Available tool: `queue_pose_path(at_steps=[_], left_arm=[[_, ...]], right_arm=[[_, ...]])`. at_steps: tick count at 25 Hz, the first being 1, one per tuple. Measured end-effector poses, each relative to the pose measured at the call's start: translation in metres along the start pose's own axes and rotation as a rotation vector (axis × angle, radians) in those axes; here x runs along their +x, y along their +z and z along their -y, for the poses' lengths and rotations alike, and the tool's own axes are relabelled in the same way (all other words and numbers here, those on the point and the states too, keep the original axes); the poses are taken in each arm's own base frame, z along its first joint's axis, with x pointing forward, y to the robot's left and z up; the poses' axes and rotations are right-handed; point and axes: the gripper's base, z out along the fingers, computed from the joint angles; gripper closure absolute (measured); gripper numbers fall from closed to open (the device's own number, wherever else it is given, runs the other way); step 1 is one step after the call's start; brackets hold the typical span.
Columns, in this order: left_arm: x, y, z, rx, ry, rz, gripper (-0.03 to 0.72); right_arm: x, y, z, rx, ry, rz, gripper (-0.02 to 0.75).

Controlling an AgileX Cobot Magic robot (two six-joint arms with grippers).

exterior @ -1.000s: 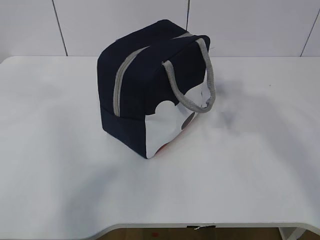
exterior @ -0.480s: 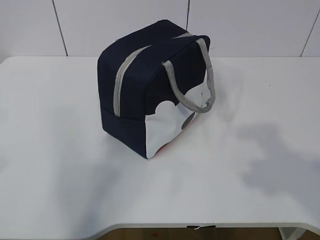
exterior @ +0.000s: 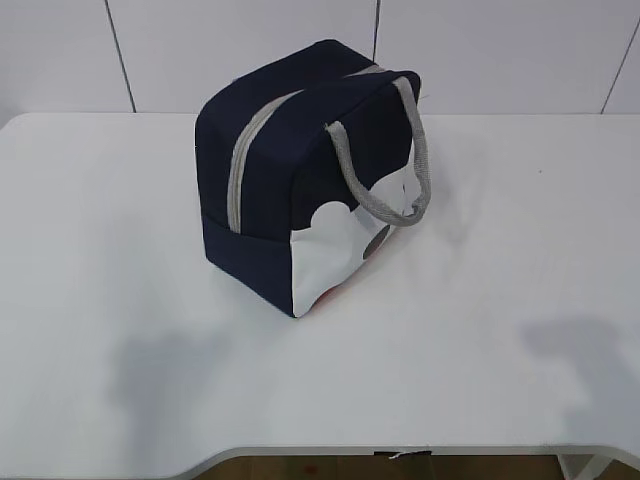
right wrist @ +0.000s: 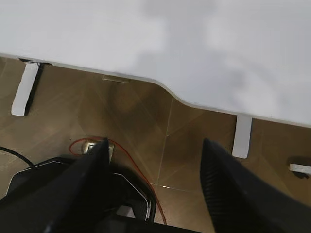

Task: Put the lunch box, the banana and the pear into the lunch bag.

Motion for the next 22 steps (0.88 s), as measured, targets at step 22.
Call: queue_pose_path(at_steps=[22], left_arm=[[0.026, 0.024, 0.000, -0.011, 0.008, -0.081, 0.254]], right_arm=[[0.007, 0.022, 0.002, 0.013, 0.017, 0.015, 0.262]])
